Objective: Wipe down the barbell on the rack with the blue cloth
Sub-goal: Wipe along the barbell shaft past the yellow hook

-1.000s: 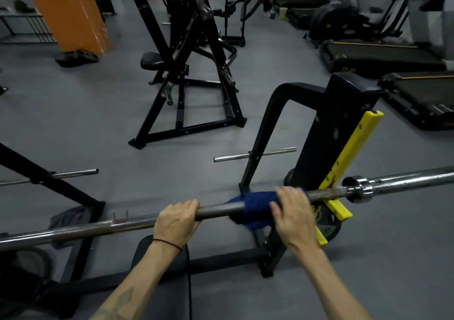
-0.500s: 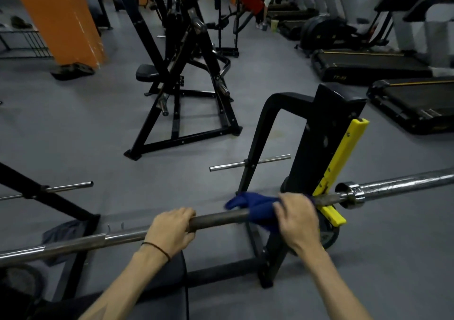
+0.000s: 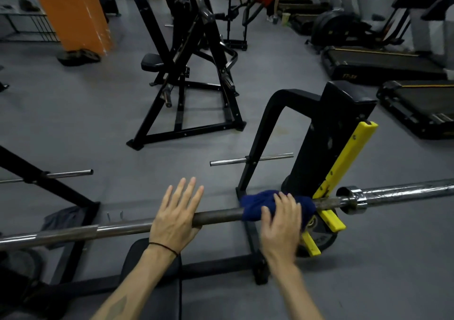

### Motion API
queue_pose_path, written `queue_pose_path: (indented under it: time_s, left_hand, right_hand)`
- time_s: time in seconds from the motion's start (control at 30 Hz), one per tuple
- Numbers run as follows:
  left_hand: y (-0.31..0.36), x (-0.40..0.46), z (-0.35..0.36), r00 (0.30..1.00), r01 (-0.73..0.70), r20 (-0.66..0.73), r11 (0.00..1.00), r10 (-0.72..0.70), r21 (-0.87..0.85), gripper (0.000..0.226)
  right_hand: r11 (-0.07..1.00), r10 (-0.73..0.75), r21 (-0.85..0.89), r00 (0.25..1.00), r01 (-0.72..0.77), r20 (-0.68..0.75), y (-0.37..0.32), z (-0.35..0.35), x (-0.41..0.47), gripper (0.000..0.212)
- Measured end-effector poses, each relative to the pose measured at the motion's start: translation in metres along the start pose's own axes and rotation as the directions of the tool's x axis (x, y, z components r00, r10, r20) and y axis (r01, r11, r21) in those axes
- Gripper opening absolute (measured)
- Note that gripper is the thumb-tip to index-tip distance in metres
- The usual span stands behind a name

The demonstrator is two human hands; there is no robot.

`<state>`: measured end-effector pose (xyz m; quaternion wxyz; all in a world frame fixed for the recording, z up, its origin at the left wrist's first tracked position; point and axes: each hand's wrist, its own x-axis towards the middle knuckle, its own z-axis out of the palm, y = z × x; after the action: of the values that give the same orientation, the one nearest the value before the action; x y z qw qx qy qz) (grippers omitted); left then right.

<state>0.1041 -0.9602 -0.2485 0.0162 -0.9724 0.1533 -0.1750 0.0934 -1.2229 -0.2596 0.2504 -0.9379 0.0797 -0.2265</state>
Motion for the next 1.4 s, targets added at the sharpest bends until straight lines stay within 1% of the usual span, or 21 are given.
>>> queue_pose_path:
  time_s: [0.03, 0.07, 0.17, 0.23, 0.33, 0.4, 0.5, 0.57, 0.63, 0.7, 0.77, 0.83, 0.9, 0.93, 1.0, 1.07, 1.13, 1.2, 1.27, 1.33, 1.4]
  left_hand:
    - [0.001, 0.0, 0.0, 1.0, 0.002, -0.004, 1.0, -0.002, 0.004, 0.107]
    - [0.0, 0.0, 0.0, 1.0, 0.0, -0.007, 1.0, 0.0, 0.008, 0.107]
    - [-0.001, -0.002, 0.001, 1.0, -0.008, -0.005, 1.0, 0.008, 0.026, 0.109]
    - [-0.001, -0.003, 0.001, 1.0, 0.012, 0.018, 1.0, -0.012, 0.027, 0.115]
    - [-0.001, -0.002, 0.001, 1.0, 0.008, -0.001, 1.0, -0.008, 0.024, 0.101]
    - [0.0, -0.002, 0.001, 1.0, 0.015, 0.007, 1.0, -0.015, 0.026, 0.093]
    - [0.002, 0.0, 0.002, 1.0, 0.022, 0.015, 1.0, -0.022, 0.016, 0.092]
    - [0.0, -0.002, 0.003, 1.0, 0.008, -0.008, 1.0, -0.008, 0.013, 0.094]
    - [-0.002, -0.003, 0.002, 0.999, -0.01, -0.031, 1.0, 0.01, 0.003, 0.094]
    - [-0.002, -0.003, 0.001, 0.999, -0.012, -0.046, 1.0, 0.011, -0.02, 0.093]
    - [0.001, -0.002, -0.001, 1.0, 0.006, -0.028, 1.0, -0.006, -0.03, 0.093]
    - [0.005, -0.001, -0.002, 0.999, 0.032, -0.006, 0.999, -0.032, -0.031, 0.095]
    - [0.006, 0.0, -0.004, 0.999, 0.045, 0.013, 0.999, -0.045, -0.028, 0.095]
    - [0.006, 0.001, -0.005, 0.999, 0.043, 0.018, 0.999, -0.043, -0.029, 0.095]
    - [0.004, 0.0, -0.004, 0.999, 0.028, 0.015, 0.999, -0.028, -0.027, 0.096]
    - [0.001, -0.002, -0.002, 1.0, 0.004, 0.025, 1.0, -0.004, -0.023, 0.095]
    - [-0.001, -0.003, -0.001, 1.0, -0.002, 0.021, 1.0, 0.002, -0.014, 0.095]
    - [0.0, -0.001, -0.001, 1.0, 0.001, 0.017, 1.0, -0.001, -0.012, 0.094]
    - [0.002, -0.001, -0.002, 1.0, 0.016, 0.022, 1.0, -0.015, -0.016, 0.094]
    - [0.003, 0.0, -0.003, 0.999, 0.027, 0.022, 1.0, -0.026, -0.009, 0.095]
    - [0.003, 0.0, -0.004, 1.0, 0.026, 0.016, 1.0, -0.026, -0.015, 0.094]
  right_hand:
    - [0.995, 0.074, 0.063, 0.997, -0.073, -0.013, -0.027, 0.015, -0.01, 0.059]
    - [0.993, 0.016, 0.115, 1.0, -0.018, 0.012, -0.056, 0.028, -0.023, 0.059]
    - [0.897, -0.44, 0.15, 0.878, 0.417, 0.188, -0.094, 0.035, -0.055, 0.067]
    - [0.814, -0.576, 0.084, 0.782, 0.575, 0.238, -0.063, 0.022, -0.037, 0.066]
    - [0.872, -0.464, -0.067, 0.862, 0.485, 0.205, 0.006, 0.001, -0.001, 0.064]
    - [0.955, -0.269, -0.092, 0.955, 0.282, 0.127, 0.033, -0.012, 0.008, 0.066]
    - [1.0, 0.017, 0.021, 0.999, -0.018, 0.027, -0.011, 0.012, -0.005, 0.075]
    - [0.985, -0.16, 0.089, 0.976, 0.148, 0.148, -0.05, 0.024, -0.032, 0.074]
    - [0.883, -0.465, 0.072, 0.842, 0.464, 0.275, -0.046, 0.016, -0.034, 0.071]
    - [0.808, -0.561, 0.003, 0.768, 0.589, 0.307, -0.006, -0.002, -0.01, 0.068]
    - [0.864, -0.464, -0.1, 0.858, 0.494, 0.221, 0.039, -0.019, 0.01, 0.067]
    - [0.969, -0.208, -0.113, 0.973, 0.218, 0.097, 0.053, -0.026, 0.014, 0.07]
    - [1.0, 0.02, -0.02, 1.0, -0.02, -0.001, 0.019, -0.007, 0.007, 0.075]
    - [0.998, 0.033, 0.05, 0.999, -0.034, 0.017, -0.008, 0.003, 0.0, 0.076]
    - [0.975, -0.206, 0.111, 0.966, 0.19, 0.157, -0.047, 0.017, -0.023, 0.075]
    - [0.873, -0.481, 0.073, 0.825, 0.482, 0.298, -0.041, 0.011, -0.028, 0.075]
    - [0.811, -0.557, 0.015, 0.766, 0.584, 0.321, -0.001, -0.005, -0.006, 0.072]
    - [0.867, -0.459, -0.091, 0.857, 0.489, 0.235, 0.046, -0.022, 0.014, 0.069]
    - [0.961, -0.227, -0.13, 0.966, 0.242, 0.122, 0.07, -0.035, 0.02, 0.073]
    - [0.996, -0.025, -0.086, 0.999, 0.028, 0.043, 0.042, -0.019, 0.012, 0.078]
    - [0.999, -0.048, 0.019, 0.997, 0.047, 0.063, -0.009, 0.003, -0.008, 0.079]
